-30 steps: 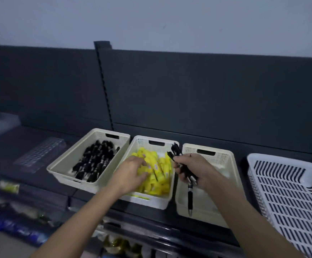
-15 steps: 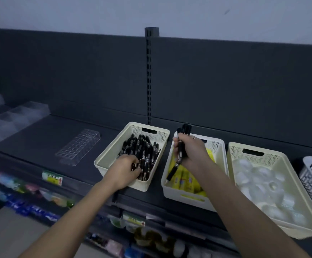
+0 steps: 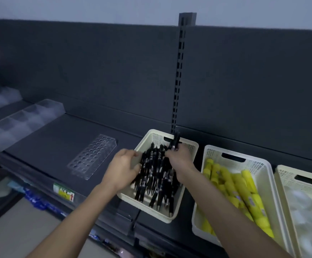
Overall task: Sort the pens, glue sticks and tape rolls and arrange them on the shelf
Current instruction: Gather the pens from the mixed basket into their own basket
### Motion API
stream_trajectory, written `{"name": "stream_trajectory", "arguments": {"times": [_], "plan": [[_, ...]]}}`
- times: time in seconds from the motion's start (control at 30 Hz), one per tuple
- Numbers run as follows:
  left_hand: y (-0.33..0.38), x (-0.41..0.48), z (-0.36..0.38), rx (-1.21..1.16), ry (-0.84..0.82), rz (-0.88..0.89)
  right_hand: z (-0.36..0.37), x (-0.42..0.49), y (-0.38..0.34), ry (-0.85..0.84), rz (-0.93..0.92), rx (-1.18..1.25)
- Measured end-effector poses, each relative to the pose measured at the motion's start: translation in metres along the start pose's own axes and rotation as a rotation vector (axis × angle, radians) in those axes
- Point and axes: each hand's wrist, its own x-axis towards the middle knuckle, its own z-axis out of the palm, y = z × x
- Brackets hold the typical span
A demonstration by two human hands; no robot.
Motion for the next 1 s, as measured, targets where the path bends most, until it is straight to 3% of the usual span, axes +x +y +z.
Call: {"name": "stream_trajectory", "arguments": {"times": [0.17,0.3,0.4,0.53,0.7,0.83,1.0], "plan": [[-0.023,0.018,0.007,-0.032,-0.067,-0.009,-0.003,0.005,0.009,-0.024,-0.219,-0.399],[-0.039,0.031,0.011,-0.109,-0.162,-0.069,-0.005,0.0,0.017,0.279,-0.429,-0.748],[-0.043,0.034,0.016,-0.206,-0.26,-0.102,0.001,-0.009,0.027,0.348,-0.4,-0.888],[-0.051,0.038,0.014,-0.248,-0.388,-0.01,0.017,-0.017,0.032,0.527,-0.335,-0.887],[-0.055,0.039,0.012,-0.285,-0.399,0.005,0.023,-0.029,0.047,0.583,-0.155,-0.749],[-0.058,0.039,0.014,-0.346,-0.383,0.012,0.021,-0.037,0.06,0.598,-0.022,-0.613],[-0.062,0.038,0.014,-0.402,-0.259,0.015,0.023,-0.036,0.057,0.651,-0.021,-0.488]]}}
